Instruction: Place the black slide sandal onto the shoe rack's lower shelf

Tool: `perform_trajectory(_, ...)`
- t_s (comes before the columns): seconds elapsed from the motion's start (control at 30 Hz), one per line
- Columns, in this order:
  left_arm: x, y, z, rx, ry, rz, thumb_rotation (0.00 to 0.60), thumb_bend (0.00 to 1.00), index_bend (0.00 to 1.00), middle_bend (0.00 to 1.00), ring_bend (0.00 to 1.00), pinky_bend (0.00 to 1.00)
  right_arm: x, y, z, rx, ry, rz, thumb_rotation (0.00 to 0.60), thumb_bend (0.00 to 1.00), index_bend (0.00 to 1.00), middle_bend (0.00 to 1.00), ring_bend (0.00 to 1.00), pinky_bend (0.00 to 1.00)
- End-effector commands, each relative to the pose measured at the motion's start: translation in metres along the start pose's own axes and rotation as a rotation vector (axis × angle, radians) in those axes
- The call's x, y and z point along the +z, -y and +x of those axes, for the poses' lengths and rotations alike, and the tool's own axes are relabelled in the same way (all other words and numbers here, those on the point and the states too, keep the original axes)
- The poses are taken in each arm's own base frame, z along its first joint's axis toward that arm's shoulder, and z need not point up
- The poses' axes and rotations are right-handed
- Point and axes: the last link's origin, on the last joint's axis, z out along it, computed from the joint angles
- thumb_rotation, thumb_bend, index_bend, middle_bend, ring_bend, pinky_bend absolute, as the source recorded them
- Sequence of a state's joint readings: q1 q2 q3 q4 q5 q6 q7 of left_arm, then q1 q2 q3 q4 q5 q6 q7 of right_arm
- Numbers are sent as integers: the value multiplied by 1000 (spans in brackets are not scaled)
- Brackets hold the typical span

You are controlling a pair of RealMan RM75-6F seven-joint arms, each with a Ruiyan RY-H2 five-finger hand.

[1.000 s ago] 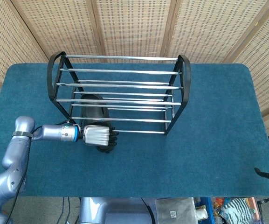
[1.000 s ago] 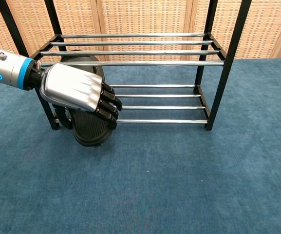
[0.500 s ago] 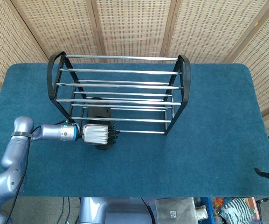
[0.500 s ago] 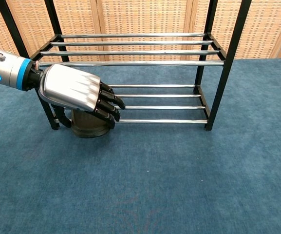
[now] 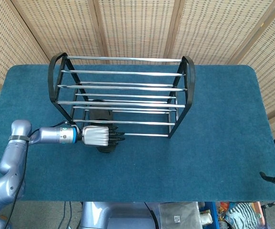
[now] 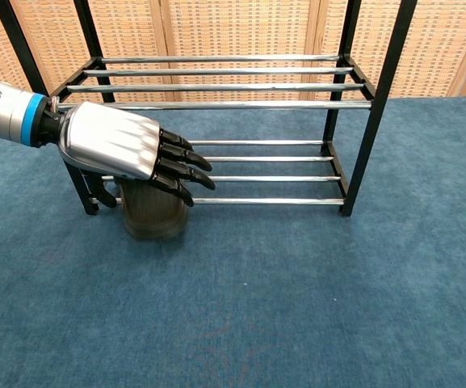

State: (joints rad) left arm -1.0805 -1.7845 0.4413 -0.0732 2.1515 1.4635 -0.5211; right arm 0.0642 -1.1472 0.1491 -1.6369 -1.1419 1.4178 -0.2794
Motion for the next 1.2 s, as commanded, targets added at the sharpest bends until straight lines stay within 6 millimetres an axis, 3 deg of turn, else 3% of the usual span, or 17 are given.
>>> perform_trajectory(0.03,-5,2,-3,27,23,3,600,108,35,0,0,44,-1,0,1,3,-1,1,600,0,0,0,0,0)
perform_trajectory(0.37,-18,1,4,49,-25,-14,600,108,0,0,0,0,-5,1,3,13,-2,22,600,0,0,0,0,0)
perform_trajectory(0.53,-28,-17,14,23,-135,-69,600,108,0,0,0,32,-9,3,5,22,-2,41,600,0,0,0,0,0)
perform_trajectory(0.7,-48,-43,23,-23,-270,-108,600,108,0,0,0,145,-14,5,7,34,1,70,600,0,0,0,0,0)
perform_trajectory(0.83,-76,-63,21,-110,-350,-36,600,108,6,0,53,225,-19,6,8,48,7,90,600,0,0,0,0,0)
perform_trajectory(1.0,-133,-101,6,-205,-348,173,600,107,127,94,93,240,-24,7,12,71,17,125,600,0,0,0,0,0)
perform_trajectory(1.1,-172,-127,-6,-271,-267,375,600,108,206,131,89,190,-27,8,14,84,21,149,600,0,0,0,0,0)
perform_trajectory(1.2,-202,-148,-11,-344,-178,572,600,108,210,114,44,111,-30,9,17,94,19,167,600,0,0,0,0,0)
